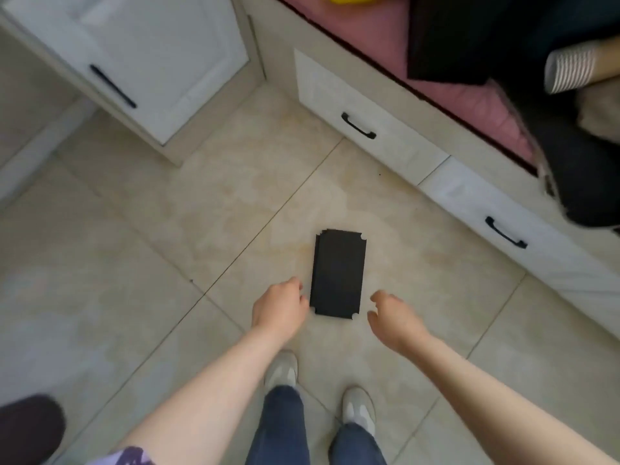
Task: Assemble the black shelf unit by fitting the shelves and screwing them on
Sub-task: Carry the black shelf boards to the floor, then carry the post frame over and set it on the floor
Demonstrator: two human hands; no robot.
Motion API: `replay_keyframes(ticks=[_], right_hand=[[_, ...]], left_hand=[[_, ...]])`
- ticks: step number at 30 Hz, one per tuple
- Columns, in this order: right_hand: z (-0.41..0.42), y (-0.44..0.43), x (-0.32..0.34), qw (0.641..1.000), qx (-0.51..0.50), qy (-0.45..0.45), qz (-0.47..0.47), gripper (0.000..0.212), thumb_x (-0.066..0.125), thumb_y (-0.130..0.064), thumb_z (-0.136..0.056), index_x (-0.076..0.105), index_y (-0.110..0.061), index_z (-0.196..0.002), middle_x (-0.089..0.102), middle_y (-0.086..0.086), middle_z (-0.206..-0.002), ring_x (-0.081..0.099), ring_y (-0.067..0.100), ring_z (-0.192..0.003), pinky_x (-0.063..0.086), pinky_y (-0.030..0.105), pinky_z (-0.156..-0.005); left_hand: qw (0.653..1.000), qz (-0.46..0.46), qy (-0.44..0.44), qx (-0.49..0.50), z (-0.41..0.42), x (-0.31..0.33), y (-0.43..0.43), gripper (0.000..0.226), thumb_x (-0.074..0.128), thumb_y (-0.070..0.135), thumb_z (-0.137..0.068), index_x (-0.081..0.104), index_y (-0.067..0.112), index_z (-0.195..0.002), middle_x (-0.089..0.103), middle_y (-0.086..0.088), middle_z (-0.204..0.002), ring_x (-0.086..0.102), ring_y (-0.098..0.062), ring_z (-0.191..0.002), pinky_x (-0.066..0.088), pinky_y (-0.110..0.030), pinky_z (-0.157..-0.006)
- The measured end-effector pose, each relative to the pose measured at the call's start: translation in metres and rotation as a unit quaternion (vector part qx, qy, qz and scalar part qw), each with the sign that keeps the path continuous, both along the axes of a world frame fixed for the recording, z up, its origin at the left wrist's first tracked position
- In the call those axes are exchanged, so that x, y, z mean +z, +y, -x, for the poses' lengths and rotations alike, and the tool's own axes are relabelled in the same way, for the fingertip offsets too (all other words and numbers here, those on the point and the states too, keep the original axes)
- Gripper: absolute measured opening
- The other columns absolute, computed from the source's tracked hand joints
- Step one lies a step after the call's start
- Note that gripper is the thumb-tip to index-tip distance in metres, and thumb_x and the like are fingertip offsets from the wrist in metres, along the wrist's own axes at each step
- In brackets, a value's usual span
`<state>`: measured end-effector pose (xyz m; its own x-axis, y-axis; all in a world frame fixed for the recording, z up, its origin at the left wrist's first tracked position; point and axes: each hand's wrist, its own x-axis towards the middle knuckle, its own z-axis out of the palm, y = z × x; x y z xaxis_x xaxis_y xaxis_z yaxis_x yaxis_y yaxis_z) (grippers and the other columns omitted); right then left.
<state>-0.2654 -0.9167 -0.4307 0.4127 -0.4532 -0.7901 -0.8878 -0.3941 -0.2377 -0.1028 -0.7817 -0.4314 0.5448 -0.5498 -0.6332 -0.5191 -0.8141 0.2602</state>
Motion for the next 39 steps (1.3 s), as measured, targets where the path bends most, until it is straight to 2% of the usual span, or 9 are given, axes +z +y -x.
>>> replay_keyframes(ticks=[3,6,10,14,18,23,28,33,39], right_hand=[[-0.012,0.007,0.065,0.999,0.000,-0.043,-0.002,0.036,0.045,-0.018,-0.100,0.049,-0.008,-0.134,0.058,0.014,-0.134,0.054,0.033,-0.122,0.044,0.033,-0.093],[-0.019,0.024,0.130,0.995,0.055,-0.085,0.014,0.038,0.046,-0.018,-0.099,0.049,-0.008,-0.136,0.059,0.013,-0.133,0.056,0.032,-0.120,0.046,0.034,-0.092],[-0.022,0.057,0.204,0.986,0.124,-0.108,0.028,0.037,0.046,-0.018,-0.100,0.050,-0.009,-0.135,0.057,0.012,-0.134,0.055,0.031,-0.119,0.048,0.034,-0.091],[-0.023,0.099,0.267,0.972,0.184,-0.143,0.030,0.035,0.047,-0.019,-0.099,0.053,-0.010,-0.133,0.057,0.011,-0.132,0.055,0.029,-0.118,0.049,0.036,-0.093],[-0.029,0.150,0.319,0.949,0.257,-0.177,0.032,0.037,0.048,-0.022,-0.100,0.051,-0.013,-0.136,0.055,0.008,-0.133,0.052,0.026,-0.123,0.046,0.033,-0.096],[-0.048,0.218,0.368,0.912,0.351,-0.210,0.030,0.039,0.048,-0.025,-0.101,0.049,-0.016,-0.139,0.054,0.003,-0.136,0.048,0.022,-0.126,0.045,0.031,-0.099],[-0.097,0.306,0.422,0.871,0.427,-0.242,0.011,0.039,0.045,-0.025,-0.102,0.046,-0.016,-0.140,0.052,0.001,-0.139,0.044,0.021,-0.130,0.044,0.033,-0.101],[-0.137,0.348,0.450,0.854,0.442,-0.275,0.006,0.037,0.046,-0.027,-0.103,0.047,-0.017,-0.139,0.052,0.000,-0.139,0.043,0.019,-0.131,0.042,0.031,-0.102],[-0.206,0.411,0.499,0.816,0.469,-0.337,0.023,0.036,0.049,-0.025,-0.101,0.052,-0.014,-0.135,0.056,0.002,-0.135,0.047,0.022,-0.127,0.044,0.033,-0.099]], left_hand=[[0.998,0.029,0.000,0.052,0.007,0.068,0.013,0.027,0.048,0.025,-0.100,0.061,0.018,-0.123,0.071,-0.003,-0.116,0.064,-0.027,-0.104,0.042,-0.030,-0.072],[0.992,0.065,-0.012,0.105,0.018,0.134,0.043,0.022,0.049,0.024,-0.101,0.063,0.017,-0.117,0.072,-0.003,-0.109,0.065,-0.025,-0.095,0.049,-0.031,-0.071],[0.975,0.103,-0.014,0.197,0.043,0.211,0.087,0.020,0.051,0.029,-0.101,0.063,0.019,-0.114,0.072,0.001,-0.106,0.062,-0.022,-0.091,0.045,-0.029,-0.069],[0.955,0.135,-0.005,0.266,0.069,0.276,0.138,0.019,0.054,0.033,-0.100,0.064,0.022,-0.112,0.072,0.007,-0.103,0.064,-0.021,-0.095,0.051,-0.030,-0.075],[0.936,0.140,-0.056,0.319,0.087,0.331,0.201,0.019,0.055,0.031,-0.100,0.063,0.022,-0.115,0.070,0.008,-0.105,0.062,-0.019,-0.101,0.050,-0.031,-0.076],[0.901,0.141,-0.109,0.396,0.093,0.382,0.280,0.018,0.054,0.029,-0.101,0.064,0.020,-0.112,0.067,0.006,-0.105,0.060,-0.016,-0.101,0.051,-0.031,-0.078],[0.829,0.181,-0.149,0.508,0.079,0.425,0.370,0.015,0.059,0.025,-0.099,0.067,0.018,-0.110,0.070,0.006,-0.102,0.065,-0.016,-0.097,0.053,-0.035,-0.080],[0.815,0.184,-0.164,0.524,0.061,0.445,0.418,0.018,0.063,0.023,-0.097,0.069,0.015,-0.112,0.072,0.002,-0.105,0.067,-0.019,-0.097,0.053,-0.038,-0.082],[0.767,0.216,-0.208,0.567,0.016,0.481,0.497,0.017,0.065,0.017,-0.096,0.070,0.012,-0.111,0.074,-0.002,-0.102,0.069,-0.021,-0.093,0.053,-0.035,-0.081]])
